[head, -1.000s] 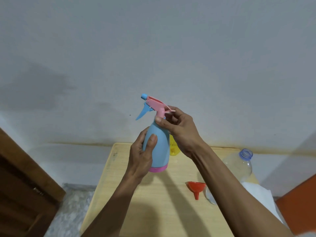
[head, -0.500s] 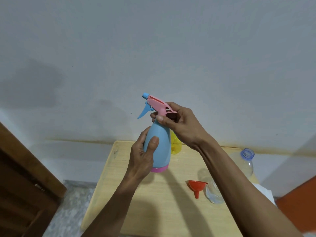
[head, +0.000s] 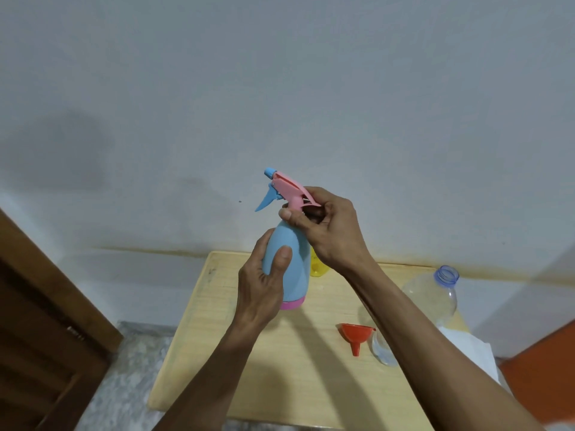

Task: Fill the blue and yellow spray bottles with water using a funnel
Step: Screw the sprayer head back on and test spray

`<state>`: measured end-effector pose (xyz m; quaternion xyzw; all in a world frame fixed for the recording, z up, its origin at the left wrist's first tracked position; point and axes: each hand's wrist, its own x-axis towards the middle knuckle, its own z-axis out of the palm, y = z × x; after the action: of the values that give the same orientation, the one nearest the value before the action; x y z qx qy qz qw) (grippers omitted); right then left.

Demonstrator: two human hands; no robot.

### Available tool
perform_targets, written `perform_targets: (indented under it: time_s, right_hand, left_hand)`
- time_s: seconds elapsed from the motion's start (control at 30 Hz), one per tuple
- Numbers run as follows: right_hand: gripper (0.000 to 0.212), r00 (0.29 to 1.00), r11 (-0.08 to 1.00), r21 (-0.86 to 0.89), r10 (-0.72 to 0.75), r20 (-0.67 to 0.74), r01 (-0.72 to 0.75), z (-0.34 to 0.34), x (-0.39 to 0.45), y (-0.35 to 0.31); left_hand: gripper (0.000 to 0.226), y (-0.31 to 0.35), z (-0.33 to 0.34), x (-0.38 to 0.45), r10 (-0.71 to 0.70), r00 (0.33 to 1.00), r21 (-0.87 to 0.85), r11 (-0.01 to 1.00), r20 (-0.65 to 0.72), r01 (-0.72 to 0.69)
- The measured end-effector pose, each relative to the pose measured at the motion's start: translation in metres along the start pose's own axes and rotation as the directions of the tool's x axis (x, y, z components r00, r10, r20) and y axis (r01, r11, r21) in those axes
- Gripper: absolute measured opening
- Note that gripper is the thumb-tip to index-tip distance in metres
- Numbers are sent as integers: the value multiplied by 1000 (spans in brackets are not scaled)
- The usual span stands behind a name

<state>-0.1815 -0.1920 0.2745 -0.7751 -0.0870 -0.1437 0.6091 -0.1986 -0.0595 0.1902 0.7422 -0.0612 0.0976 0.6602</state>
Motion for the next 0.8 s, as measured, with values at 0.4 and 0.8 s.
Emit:
perform_targets:
  time_s: [0.4, 0.8]
  right_hand:
    - [16, 987, 966, 223, 101, 124, -127, -6, -25, -3]
    - [21, 961, 935, 244, 274, -29, -259, 9, -120, -7]
  left_hand:
    - [55, 8, 7, -44, -14, 990, -91, 995, 141, 27]
    - [41, -14, -17, -123, -66, 972, -15, 997, 227, 71]
